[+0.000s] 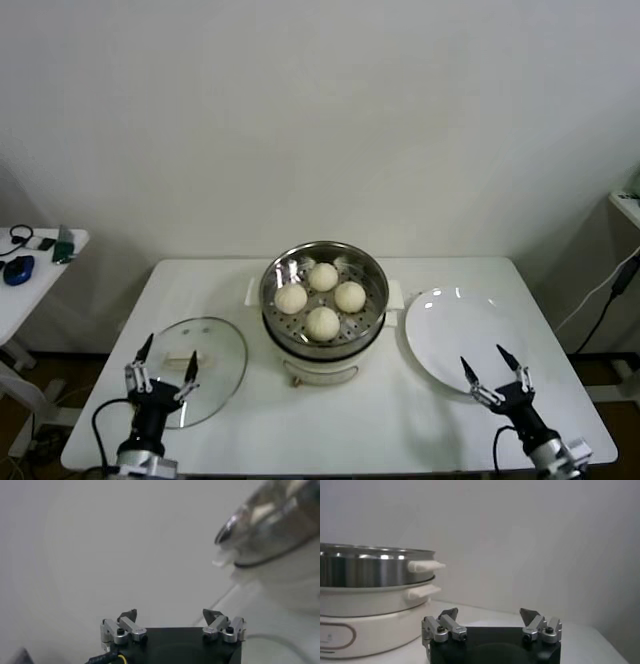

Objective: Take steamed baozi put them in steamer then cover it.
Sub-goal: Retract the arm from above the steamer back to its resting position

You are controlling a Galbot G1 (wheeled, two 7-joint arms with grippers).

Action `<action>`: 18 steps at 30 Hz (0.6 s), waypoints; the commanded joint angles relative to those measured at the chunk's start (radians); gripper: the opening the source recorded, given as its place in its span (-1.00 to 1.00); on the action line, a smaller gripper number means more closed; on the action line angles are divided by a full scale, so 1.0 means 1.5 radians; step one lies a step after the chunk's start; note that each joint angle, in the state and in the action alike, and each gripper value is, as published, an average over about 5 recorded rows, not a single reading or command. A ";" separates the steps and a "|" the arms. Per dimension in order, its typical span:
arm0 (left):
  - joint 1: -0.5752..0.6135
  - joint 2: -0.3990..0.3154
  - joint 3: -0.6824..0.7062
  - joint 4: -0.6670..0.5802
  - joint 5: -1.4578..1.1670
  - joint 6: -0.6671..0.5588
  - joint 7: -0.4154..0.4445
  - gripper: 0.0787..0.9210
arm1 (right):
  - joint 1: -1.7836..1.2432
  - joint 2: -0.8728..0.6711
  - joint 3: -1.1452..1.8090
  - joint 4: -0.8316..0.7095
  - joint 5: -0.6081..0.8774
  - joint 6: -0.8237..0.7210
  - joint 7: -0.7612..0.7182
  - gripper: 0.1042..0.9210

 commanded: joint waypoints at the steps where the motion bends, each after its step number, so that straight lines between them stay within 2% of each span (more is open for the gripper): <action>1: -0.060 0.016 0.002 0.178 0.338 0.006 -0.112 0.77 | -0.066 0.064 0.000 0.000 -0.029 0.043 0.024 0.76; 6: -0.087 0.009 0.000 0.243 0.395 0.017 -0.113 0.77 | -0.066 0.073 0.001 0.010 -0.031 0.037 0.028 0.76; 18: -0.141 -0.006 0.013 0.303 0.430 0.035 -0.104 0.77 | -0.072 0.079 0.004 0.010 -0.035 0.044 0.033 0.76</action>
